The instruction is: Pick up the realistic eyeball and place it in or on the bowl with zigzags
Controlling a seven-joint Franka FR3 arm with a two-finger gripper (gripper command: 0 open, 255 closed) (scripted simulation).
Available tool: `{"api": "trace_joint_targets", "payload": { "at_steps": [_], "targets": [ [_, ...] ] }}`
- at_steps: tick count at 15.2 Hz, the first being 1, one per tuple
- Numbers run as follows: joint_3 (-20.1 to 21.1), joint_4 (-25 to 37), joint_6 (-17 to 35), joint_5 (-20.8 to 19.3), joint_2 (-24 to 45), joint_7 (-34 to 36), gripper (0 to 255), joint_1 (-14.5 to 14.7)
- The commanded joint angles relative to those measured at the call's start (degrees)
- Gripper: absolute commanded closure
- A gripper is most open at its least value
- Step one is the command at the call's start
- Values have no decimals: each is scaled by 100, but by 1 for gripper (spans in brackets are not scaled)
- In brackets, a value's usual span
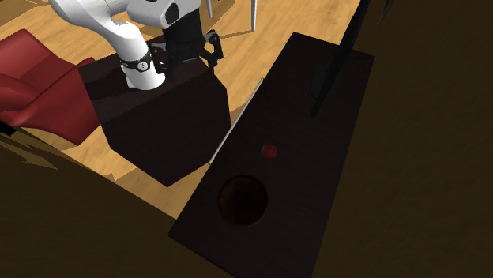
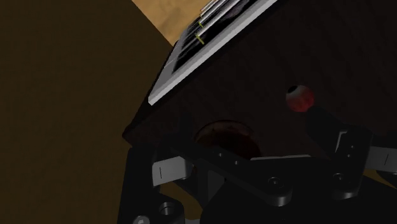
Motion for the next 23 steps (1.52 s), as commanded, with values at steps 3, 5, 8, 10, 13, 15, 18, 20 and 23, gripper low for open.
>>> {"api": "trace_joint_targets", "payload": {
  "at_steps": [3, 5, 8, 10, 13, 15, 18, 20, 23],
  "targets": [
    [308, 133, 621, -144, 826, 532, 0, -17],
    [445, 258, 884, -278, 1265, 823, 0, -29],
    [616, 508, 1227, -563, 1954, 1296, 0, -37],
    [692, 718, 1414, -801, 2428, 1632, 0, -20],
    [729, 1093, 1627, -1198, 3150, 2140, 0, 64],
    [702, 1383, 1727, -1460, 3632, 2460, 0, 163],
    [603, 1873, 1821, -1802, 4345, 2881, 0, 361],
    [516, 2236, 1852, -1984, 4813, 3115, 0, 511],
    [378, 2833, 1856, -2184, 5509, 3394, 0, 742]
  ]
}}
